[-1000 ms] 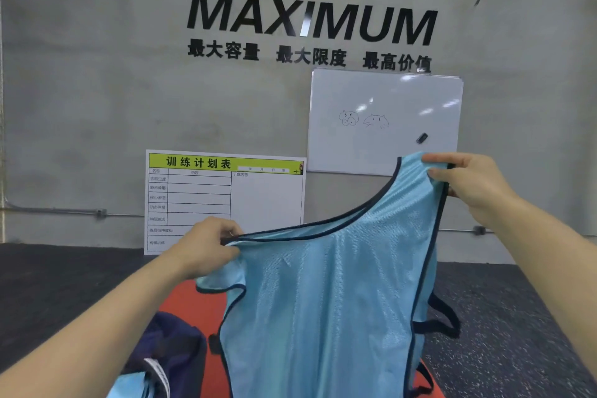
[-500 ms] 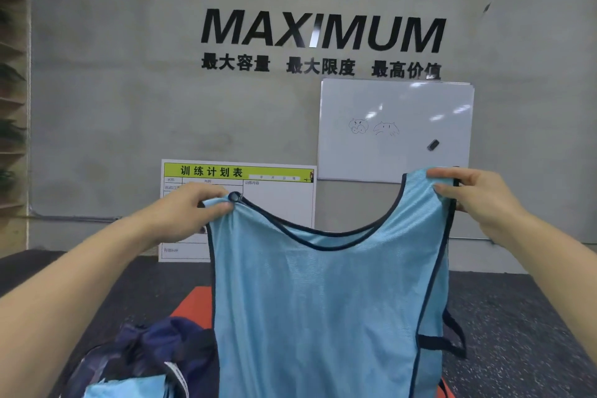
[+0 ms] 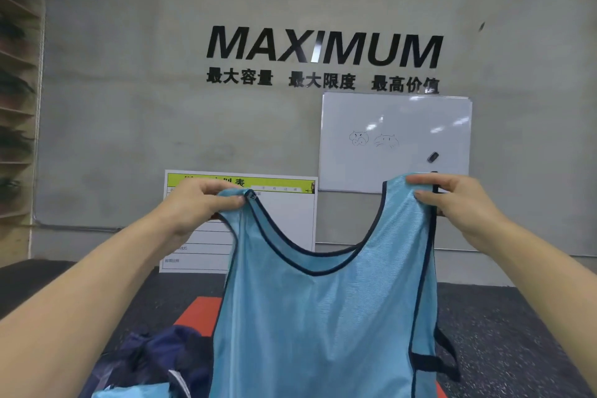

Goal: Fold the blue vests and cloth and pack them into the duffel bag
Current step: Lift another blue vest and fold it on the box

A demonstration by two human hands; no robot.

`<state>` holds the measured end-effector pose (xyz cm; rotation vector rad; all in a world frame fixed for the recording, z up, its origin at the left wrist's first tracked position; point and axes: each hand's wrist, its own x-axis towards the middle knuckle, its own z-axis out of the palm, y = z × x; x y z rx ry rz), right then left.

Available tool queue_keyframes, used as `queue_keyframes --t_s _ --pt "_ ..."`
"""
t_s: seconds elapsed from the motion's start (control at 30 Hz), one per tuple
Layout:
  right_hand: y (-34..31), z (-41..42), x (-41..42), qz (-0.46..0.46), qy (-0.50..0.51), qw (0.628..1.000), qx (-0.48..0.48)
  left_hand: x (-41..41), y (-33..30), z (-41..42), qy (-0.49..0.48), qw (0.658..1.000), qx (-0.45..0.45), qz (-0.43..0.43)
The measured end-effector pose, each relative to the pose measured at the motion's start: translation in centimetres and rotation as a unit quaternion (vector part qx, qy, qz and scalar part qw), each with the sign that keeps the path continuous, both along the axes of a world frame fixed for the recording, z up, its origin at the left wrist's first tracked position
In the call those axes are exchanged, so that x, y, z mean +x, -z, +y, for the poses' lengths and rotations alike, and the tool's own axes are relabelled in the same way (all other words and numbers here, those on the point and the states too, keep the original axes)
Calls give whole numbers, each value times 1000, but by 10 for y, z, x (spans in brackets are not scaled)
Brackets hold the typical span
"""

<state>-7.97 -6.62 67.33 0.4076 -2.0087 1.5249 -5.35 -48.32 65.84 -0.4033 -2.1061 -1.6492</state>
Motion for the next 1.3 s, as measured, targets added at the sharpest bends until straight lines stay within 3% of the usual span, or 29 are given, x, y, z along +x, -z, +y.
queue_keyframes --t_s 0.23,0.6,0.93,1.13,1.2,1.3 --pt "-2 -4 2 2 0 1000 6 0 -4 4 -8 999 50 -4" --pt "-2 -4 9 7 1 1000 17 10 1 -1 -72 991 -117 -7" --pt "-3 2 36 8 -3 1000 28 29 -1 -2 -126 962 -235 65" --pt "-8 5 60 12 -4 999 32 52 -6 -5 -25 983 -182 -11" --pt "-8 8 70 11 2 999 30 62 -7 -6 41 981 -191 14" --pt "-6 12 83 15 5 1000 26 78 -9 -3 38 981 -183 60"
